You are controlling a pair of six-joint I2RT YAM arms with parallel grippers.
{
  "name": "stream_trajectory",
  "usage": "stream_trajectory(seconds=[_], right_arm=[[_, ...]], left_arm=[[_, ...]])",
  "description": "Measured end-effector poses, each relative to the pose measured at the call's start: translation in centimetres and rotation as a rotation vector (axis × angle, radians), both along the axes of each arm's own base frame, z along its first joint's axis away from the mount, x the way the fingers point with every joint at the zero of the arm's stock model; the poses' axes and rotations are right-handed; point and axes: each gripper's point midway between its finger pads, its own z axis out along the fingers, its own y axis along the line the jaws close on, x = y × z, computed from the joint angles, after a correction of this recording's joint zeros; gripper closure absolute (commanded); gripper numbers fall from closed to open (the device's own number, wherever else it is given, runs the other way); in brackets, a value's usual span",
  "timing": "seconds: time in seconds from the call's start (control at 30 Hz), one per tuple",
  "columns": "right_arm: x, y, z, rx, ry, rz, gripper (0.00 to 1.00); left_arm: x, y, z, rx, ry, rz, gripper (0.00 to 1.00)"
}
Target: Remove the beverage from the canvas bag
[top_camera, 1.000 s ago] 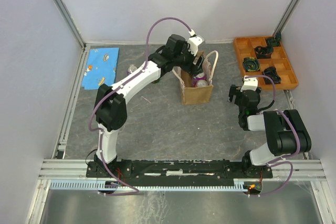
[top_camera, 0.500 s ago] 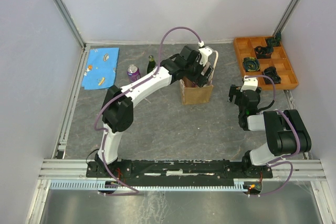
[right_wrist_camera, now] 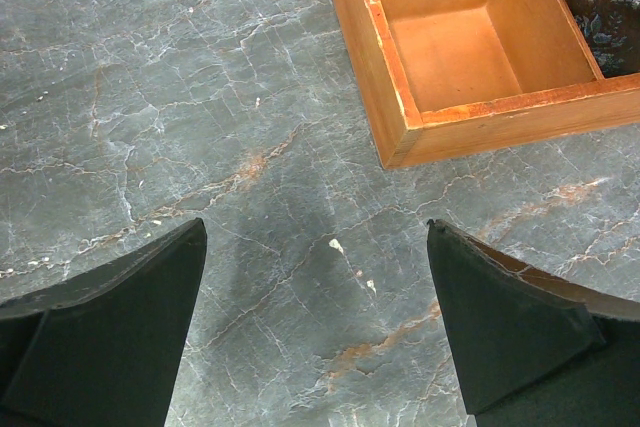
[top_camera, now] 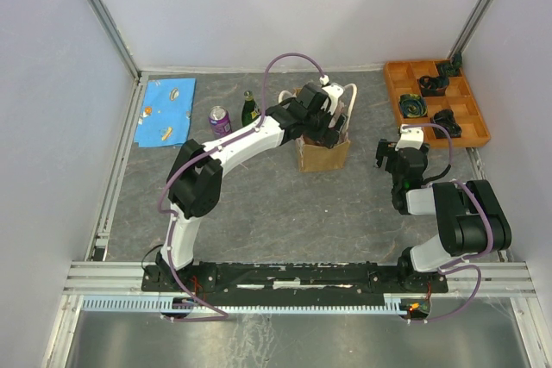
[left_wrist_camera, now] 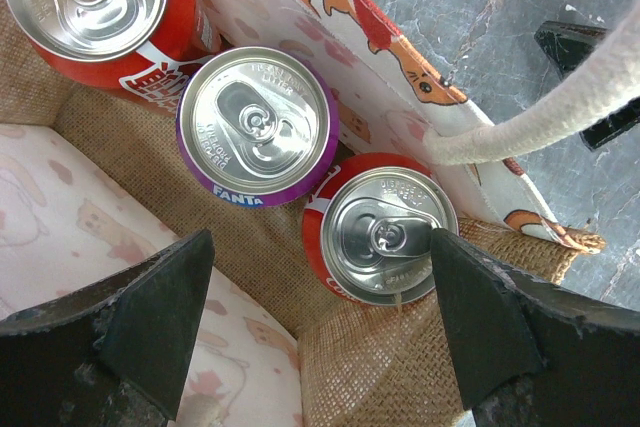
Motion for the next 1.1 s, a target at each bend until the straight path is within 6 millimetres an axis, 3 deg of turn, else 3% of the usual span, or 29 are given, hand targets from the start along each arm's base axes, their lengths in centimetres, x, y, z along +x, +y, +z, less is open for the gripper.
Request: stream_trajectory(seconds=[0.57,0.77,0.97,1.1], right_arm=[[0.0,0.0,0.0,0.0,0.0,0.0,0.01],[0.0,0.0,0.0,0.0,0.0,0.0,0.01],[0.0,0.0,0.0,0.0,0.0,0.0,0.01],[0.0,0.0,0.0,0.0,0.0,0.0,0.01]], left_arm=[[0.1,-1.6,2.5,-0.074,-0.014,-0.024,0.05],[0.0,-1.6,2.3,-0.071,-0.009,-0.024,0.06],[-0.6,-0.9,0.4,-0.039,0.02,-0.013,0.06],[-0.6,-0.9,0.2,-0.038,0.022,-0.011,0.06]])
